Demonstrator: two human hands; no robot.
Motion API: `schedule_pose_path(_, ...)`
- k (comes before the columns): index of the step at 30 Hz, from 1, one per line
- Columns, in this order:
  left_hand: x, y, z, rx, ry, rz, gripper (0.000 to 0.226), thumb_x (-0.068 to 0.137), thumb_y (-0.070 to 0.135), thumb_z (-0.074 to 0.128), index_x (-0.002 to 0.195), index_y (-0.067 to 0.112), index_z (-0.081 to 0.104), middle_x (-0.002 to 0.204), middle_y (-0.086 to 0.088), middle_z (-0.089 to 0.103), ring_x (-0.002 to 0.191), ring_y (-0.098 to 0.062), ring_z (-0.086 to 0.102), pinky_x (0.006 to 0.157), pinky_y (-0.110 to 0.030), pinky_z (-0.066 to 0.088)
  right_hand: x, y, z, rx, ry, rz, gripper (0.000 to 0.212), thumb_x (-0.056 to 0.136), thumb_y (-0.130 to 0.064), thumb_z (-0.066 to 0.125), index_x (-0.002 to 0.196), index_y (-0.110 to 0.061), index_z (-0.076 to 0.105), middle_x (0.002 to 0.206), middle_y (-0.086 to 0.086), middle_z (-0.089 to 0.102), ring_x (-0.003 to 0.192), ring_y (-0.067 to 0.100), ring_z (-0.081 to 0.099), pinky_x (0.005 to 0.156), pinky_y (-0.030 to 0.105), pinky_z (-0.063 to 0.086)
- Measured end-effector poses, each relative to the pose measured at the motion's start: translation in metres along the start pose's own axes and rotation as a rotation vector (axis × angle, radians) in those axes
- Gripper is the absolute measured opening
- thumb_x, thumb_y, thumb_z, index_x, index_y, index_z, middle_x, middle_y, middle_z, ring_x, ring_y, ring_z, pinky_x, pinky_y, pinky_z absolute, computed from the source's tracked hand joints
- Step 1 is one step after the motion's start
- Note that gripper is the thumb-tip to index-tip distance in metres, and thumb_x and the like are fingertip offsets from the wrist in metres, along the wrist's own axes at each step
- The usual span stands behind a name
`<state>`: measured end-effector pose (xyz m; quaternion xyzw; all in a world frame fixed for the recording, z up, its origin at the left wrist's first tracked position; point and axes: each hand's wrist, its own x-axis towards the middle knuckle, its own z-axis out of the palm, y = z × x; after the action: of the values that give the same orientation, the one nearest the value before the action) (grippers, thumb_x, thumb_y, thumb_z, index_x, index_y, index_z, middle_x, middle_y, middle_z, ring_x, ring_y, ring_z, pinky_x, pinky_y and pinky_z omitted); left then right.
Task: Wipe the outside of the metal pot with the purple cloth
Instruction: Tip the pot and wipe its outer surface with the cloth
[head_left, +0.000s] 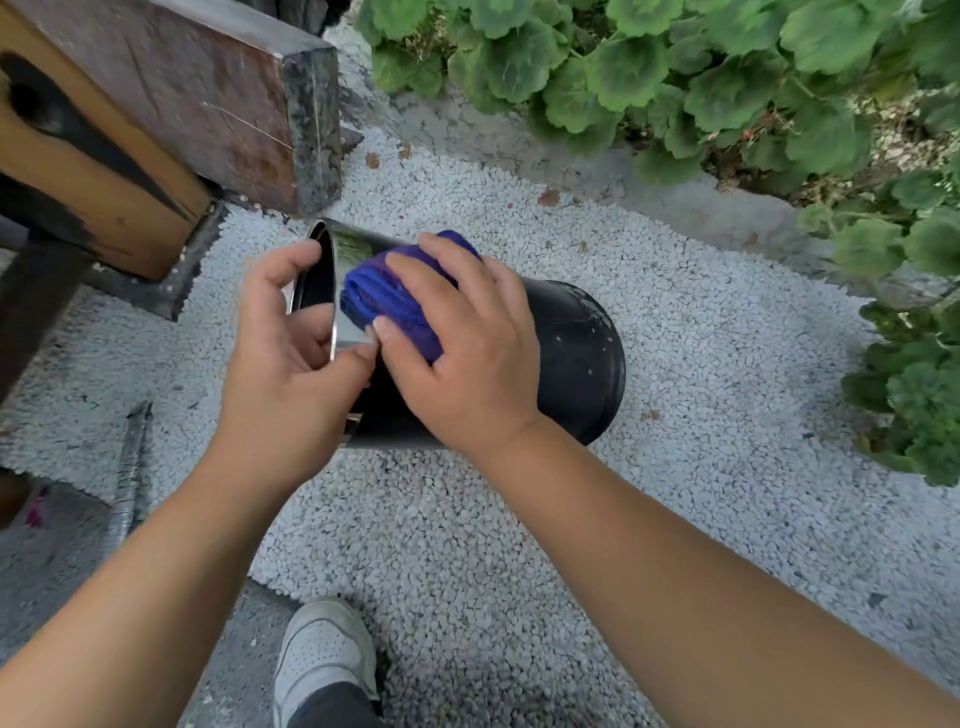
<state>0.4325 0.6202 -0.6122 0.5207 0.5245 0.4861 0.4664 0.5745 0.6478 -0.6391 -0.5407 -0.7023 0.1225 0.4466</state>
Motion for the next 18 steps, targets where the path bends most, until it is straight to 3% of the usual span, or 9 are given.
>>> schedule_pose_path(3, -0.012, -0.010, -0.004, 0.040, -0.107, -0.036, 0.060, 0.083, -0.001, 0.053, 0.133, 0.028, 0.035, 0.114, 0.015, 0.071, 0.097, -0.003, 0.065, 0.080, -0.020, 0.053, 0.001, 0.019, 0.000, -0.072, -0.010, 0.019, 0.038, 0.086, -0.034, 0.060, 0.118, -0.014, 0.069, 0.126, 0.007, 0.065, 0.113, 0.017, 0.045, 0.101, 0.031, 0.038)
schedule_pose_path(5, -0.018, -0.012, -0.006, 0.245, -0.098, -0.001, 0.069, 0.087, 0.006, 0.054, 0.147, 0.027, 0.026, 0.138, 0.025, 0.050, 0.118, 0.010, 0.052, 0.088, -0.009, 0.047, -0.002, 0.033, 0.000, -0.109, -0.019, 0.029, 0.038, 0.085, -0.033, 0.060, 0.116, -0.013, 0.070, 0.124, 0.007, 0.066, 0.113, 0.014, 0.043, 0.100, 0.029, 0.037)
schedule_pose_path(6, -0.019, -0.013, -0.007, 0.366, -0.077, 0.056, 0.072, 0.088, 0.007, 0.054, 0.152, 0.016, 0.022, 0.145, 0.023, 0.037, 0.125, 0.019, 0.042, 0.092, -0.002, 0.040, -0.005, 0.039, -0.001, -0.129, -0.031, 0.047, 0.038, 0.085, -0.034, 0.059, 0.116, -0.014, 0.069, 0.124, 0.006, 0.066, 0.113, 0.014, 0.044, 0.099, 0.029, 0.038)
schedule_pose_path(9, -0.021, -0.017, -0.009, 0.546, -0.034, 0.137, 0.073, 0.091, 0.003, 0.053, 0.153, -0.005, 0.016, 0.148, 0.015, 0.020, 0.129, 0.031, 0.022, 0.094, 0.008, 0.025, -0.012, 0.055, -0.006, -0.155, -0.069, 0.140, 0.039, 0.086, -0.037, 0.057, 0.119, -0.018, 0.068, 0.128, 0.001, 0.065, 0.110, 0.022, 0.050, 0.098, 0.033, 0.044)
schedule_pose_path(12, -0.018, -0.019, -0.006, 0.585, -0.008, 0.129, 0.074, 0.091, 0.008, 0.054, 0.155, 0.000, 0.017, 0.150, 0.015, 0.020, 0.131, 0.030, 0.018, 0.093, 0.009, 0.023, -0.013, 0.065, -0.012, -0.169, -0.087, 0.212, 0.040, 0.087, -0.039, 0.054, 0.121, -0.021, 0.067, 0.130, -0.002, 0.063, 0.110, 0.026, 0.053, 0.098, 0.034, 0.044)
schedule_pose_path(18, -0.013, -0.022, -0.010, 0.468, 0.028, 0.095, 0.076, 0.091, 0.028, 0.054, 0.157, 0.013, 0.018, 0.146, 0.043, 0.023, 0.132, 0.026, 0.025, 0.095, 0.006, 0.028, -0.020, 0.081, -0.028, -0.199, -0.134, 0.314, 0.045, 0.088, -0.041, 0.048, 0.126, -0.021, 0.064, 0.135, -0.002, 0.060, 0.117, 0.030, 0.051, 0.103, 0.040, 0.044)
